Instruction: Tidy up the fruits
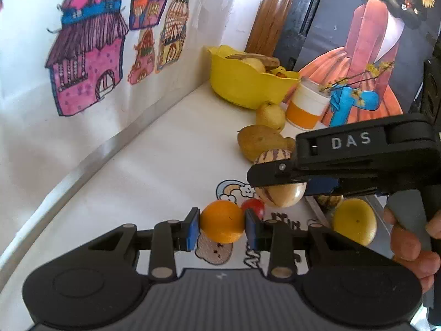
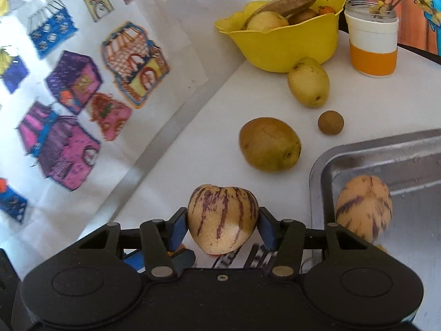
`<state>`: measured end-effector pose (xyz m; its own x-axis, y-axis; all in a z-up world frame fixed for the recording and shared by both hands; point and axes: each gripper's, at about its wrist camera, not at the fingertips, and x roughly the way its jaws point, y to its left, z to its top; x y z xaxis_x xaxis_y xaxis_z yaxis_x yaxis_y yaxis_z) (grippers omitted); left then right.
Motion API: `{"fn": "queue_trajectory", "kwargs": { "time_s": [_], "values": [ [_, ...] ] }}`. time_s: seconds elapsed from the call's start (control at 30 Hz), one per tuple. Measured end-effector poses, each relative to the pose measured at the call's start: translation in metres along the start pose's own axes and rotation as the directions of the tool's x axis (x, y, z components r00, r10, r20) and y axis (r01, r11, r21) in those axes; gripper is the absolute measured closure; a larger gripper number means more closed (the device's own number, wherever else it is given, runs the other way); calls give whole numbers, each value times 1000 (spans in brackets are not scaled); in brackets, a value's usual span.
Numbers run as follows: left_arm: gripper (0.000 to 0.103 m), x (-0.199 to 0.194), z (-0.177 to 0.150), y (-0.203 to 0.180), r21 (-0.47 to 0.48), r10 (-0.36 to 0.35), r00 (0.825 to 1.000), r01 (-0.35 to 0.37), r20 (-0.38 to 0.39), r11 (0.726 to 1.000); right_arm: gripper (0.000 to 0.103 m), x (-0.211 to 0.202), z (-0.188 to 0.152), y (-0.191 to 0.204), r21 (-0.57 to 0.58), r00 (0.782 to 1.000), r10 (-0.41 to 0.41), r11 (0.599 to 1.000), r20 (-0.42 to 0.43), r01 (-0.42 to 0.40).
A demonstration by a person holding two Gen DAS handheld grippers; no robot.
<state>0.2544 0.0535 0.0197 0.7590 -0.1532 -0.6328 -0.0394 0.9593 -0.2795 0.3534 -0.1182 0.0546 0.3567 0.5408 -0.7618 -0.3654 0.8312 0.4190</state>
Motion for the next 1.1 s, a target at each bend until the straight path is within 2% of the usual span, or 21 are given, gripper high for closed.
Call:
{"fn": "queue_trajectory", "kwargs": {
  "time_s": [0.4,0.8,1.1],
  "values": [
    [66,-43,-14,-43,24,-72,997,71,20,997,47,-81,-45,-15,33,995,67,997,75,-70],
    [66,-60,-45,-109,65,-184,983,183,7,981,47,-164,-98,-58,74,990,22,997,140,-33],
    [66,-59,-72,-141,78,-226,974,226,-9,971,47,-198,-132,-88,94,988,-31,995,151,17]
  ]
}}
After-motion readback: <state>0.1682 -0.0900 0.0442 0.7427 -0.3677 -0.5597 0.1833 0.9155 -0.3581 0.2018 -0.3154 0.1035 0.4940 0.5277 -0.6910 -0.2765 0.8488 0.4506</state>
